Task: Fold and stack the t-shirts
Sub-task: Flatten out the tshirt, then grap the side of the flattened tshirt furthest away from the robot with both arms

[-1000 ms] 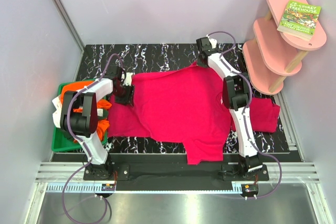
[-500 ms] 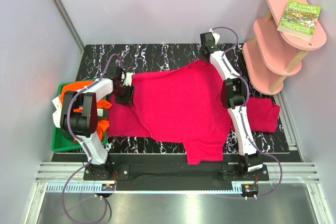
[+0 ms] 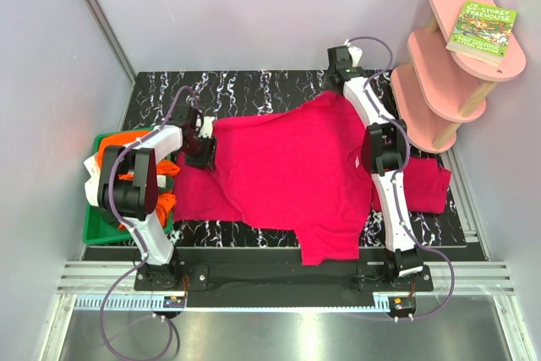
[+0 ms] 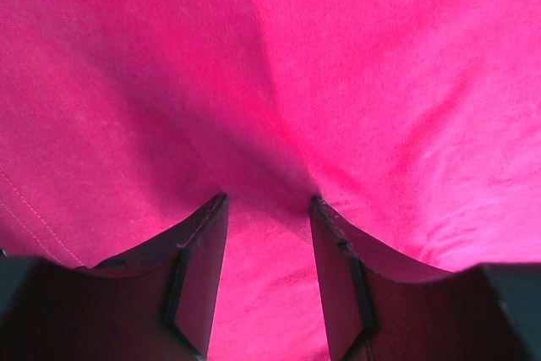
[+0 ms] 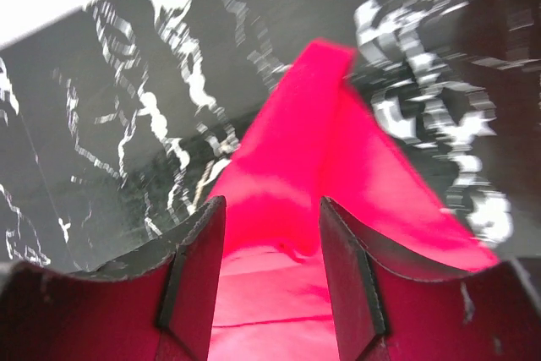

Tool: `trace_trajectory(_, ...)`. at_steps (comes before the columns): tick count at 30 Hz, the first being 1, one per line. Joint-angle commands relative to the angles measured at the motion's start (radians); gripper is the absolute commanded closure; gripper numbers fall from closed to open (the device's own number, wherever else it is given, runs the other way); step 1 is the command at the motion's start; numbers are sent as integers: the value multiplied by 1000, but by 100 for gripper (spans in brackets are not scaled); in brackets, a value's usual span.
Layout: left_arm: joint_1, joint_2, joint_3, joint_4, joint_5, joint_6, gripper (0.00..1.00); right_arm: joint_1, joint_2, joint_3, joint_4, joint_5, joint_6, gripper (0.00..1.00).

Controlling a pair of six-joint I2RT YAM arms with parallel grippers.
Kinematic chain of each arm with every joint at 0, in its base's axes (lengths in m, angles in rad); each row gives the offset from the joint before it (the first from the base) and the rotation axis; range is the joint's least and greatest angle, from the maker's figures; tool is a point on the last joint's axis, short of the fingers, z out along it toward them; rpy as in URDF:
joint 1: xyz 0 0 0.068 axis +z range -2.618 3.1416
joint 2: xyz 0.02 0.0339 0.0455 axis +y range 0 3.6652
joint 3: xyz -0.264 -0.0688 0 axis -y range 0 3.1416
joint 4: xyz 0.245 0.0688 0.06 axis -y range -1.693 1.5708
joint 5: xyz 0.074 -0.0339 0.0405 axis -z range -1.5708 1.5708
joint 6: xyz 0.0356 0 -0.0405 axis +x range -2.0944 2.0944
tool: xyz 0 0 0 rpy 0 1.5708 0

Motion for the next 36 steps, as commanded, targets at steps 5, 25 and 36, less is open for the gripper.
trace_trajectory(5, -3, 10, 32, 0, 8, 4, 51, -107, -74, 52, 12, 74, 7, 47)
trace_trajectory(25, -5, 29, 60, -17, 14, -2, 51, -127, 69, 153, 10, -88, 70, 51)
trace_trajectory(36, -5, 35, 48, -17, 26, 6, 51, -129, 115, 153, 42, -183, 94, 50)
